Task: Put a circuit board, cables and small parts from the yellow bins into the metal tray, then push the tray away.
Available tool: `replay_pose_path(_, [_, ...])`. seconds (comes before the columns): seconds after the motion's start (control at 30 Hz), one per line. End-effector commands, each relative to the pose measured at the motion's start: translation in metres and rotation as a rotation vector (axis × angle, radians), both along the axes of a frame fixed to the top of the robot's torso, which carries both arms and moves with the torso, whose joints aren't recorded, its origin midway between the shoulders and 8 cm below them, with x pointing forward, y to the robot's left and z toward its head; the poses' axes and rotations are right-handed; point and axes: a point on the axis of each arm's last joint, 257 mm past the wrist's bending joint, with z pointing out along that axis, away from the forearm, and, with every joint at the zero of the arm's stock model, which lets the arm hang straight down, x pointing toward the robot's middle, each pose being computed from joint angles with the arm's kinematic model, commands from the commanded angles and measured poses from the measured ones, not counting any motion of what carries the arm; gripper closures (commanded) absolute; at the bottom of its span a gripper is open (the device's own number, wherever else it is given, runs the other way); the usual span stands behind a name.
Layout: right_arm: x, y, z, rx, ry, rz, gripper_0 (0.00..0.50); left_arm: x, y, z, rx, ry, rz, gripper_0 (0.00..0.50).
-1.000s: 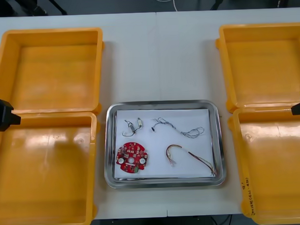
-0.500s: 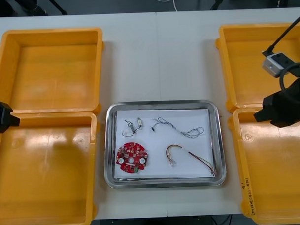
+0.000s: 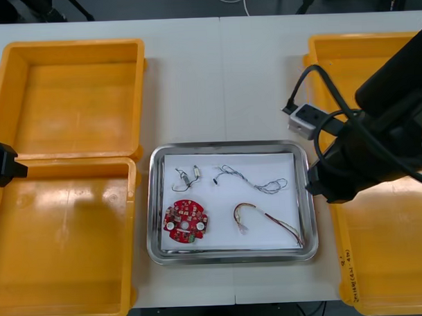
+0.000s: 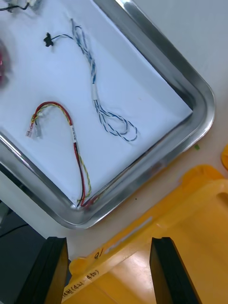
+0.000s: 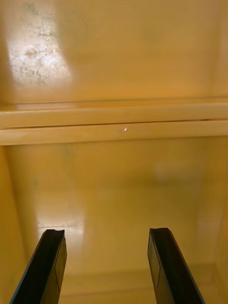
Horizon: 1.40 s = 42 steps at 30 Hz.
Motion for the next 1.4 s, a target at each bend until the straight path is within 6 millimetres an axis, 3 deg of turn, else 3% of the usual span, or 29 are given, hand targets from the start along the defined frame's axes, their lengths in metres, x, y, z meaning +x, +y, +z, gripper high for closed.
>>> replay_pose_path(0.03, [-0.004,0.050,0.006,-0.023,-0.063,0.163,0.000,-0.004,0.018,0.012,0.102,-0.020,-0.059,0.000])
replay_pose_path(0.2, [-0.012,0.082,-0.008,-0.080,-0.096,0.293,0.000,-0.004,0.018,0.012,0.102,-0.020,-0.059,0.000])
replay_pose_path(0.57, [-0.036,0.126,-0.040,-0.137,-0.135,0.492,0.000,-0.004,0.018,0.012,0.102,-0.020,-0.059,0.000])
replay_pose_path(0.9, [-0.049,0.128,-0.074,-0.226,-0.155,0.586,0.000,-0.004,0.018,0.012,0.102,-0.020,-0.059,0.000])
replay_pose_path(1.4, [-0.049,0.144,-0.107,-0.297,-0.141,0.654,0.000,-0.004,0.018,0.012,0.102,-0.020,-0.059,0.000])
